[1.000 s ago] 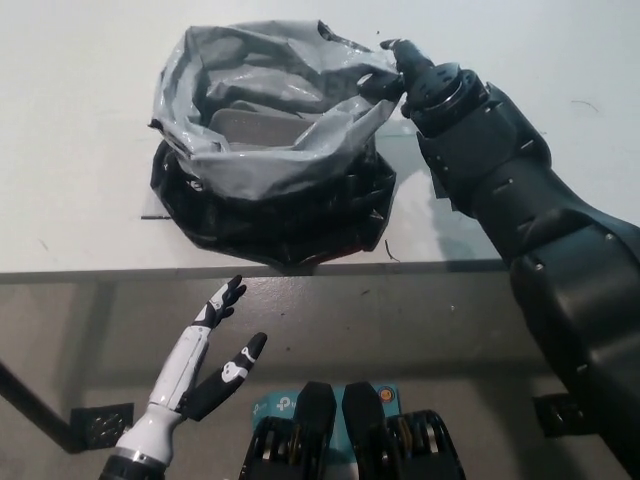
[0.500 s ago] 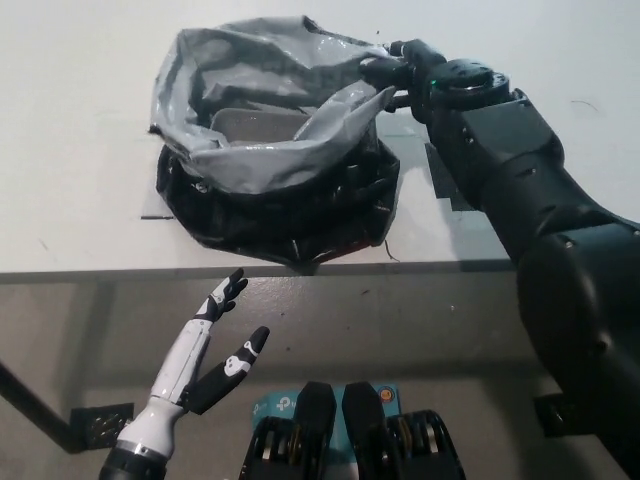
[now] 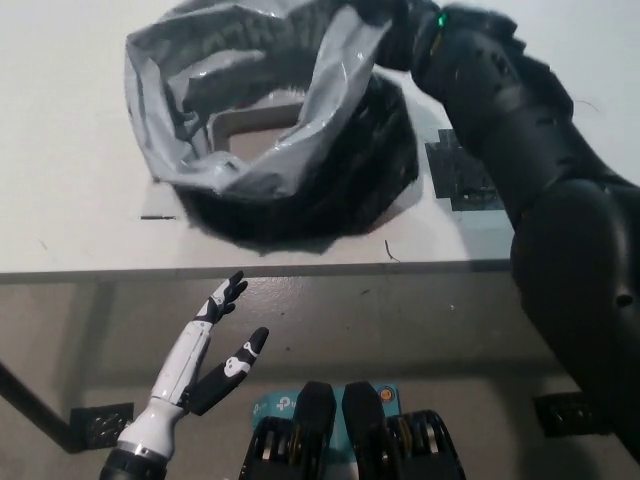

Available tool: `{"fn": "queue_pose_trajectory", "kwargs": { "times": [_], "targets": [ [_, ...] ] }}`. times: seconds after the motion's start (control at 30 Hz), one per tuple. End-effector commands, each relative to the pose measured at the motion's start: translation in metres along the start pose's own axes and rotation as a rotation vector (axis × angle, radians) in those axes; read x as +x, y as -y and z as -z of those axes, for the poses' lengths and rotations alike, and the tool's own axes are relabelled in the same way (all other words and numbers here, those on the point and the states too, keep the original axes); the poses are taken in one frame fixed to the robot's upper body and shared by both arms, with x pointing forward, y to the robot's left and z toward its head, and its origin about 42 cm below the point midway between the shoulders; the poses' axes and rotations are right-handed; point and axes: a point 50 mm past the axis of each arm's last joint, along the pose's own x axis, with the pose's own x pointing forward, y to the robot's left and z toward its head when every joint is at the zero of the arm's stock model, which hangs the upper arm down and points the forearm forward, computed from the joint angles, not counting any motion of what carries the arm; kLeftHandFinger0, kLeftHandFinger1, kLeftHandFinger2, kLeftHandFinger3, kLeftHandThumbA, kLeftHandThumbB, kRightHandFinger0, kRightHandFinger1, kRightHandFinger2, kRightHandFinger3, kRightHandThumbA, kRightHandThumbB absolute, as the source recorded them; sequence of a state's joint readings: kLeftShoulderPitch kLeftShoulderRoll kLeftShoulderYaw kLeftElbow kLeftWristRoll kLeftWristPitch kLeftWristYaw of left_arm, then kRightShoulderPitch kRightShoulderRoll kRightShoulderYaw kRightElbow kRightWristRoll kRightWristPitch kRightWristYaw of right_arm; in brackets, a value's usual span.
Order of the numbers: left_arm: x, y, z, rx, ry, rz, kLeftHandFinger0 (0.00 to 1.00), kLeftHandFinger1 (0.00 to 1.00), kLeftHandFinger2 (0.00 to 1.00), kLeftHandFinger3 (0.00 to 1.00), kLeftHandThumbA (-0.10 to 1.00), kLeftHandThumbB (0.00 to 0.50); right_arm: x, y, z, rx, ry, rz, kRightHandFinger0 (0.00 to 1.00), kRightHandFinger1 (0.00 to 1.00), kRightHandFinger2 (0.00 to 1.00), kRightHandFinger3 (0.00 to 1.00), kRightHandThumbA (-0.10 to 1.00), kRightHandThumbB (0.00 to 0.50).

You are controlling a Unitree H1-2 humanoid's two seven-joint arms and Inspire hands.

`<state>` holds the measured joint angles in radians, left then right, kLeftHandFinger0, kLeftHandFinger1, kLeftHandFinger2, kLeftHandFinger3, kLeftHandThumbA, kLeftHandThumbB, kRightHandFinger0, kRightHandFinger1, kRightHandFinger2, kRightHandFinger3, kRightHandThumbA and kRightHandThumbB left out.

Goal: Use the right hand to pick up a small rectangular container and put it into a plastic bag and lift the bag

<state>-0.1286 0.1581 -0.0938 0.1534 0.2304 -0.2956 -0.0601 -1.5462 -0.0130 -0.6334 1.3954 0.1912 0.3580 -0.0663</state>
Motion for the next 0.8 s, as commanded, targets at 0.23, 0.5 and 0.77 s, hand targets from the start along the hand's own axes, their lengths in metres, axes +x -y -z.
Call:
{"fn": "queue_pose_trajectory", "kwargs": {
  "times": [0.23,0.5,0.77],
  "targets": [
    [0.015,-0.007,-0.013,0.02,0.083,-0.013,1.0,1.0,1.0,1.0,0.74,0.207,-0.148,-0.236,-0.189,0.076,0.341,-0.456,0.0,0.16,0.66,0.96,0.02,0.082],
    [0.016,-0.006,-0.014,0.022,0.086,-0.01,1.0,1.0,1.0,1.0,0.74,0.218,-0.184,-0.261,-0.215,0.069,0.429,-0.475,0.0,0.09,0.66,1.0,0.11,0.047],
    [0.016,-0.006,-0.017,0.037,0.092,-0.001,1.0,1.0,1.0,1.0,0.72,0.208,-0.181,-0.253,-0.218,0.077,0.444,-0.477,0.0,0.0,0.57,1.0,0.11,0.019]
  ]
}}
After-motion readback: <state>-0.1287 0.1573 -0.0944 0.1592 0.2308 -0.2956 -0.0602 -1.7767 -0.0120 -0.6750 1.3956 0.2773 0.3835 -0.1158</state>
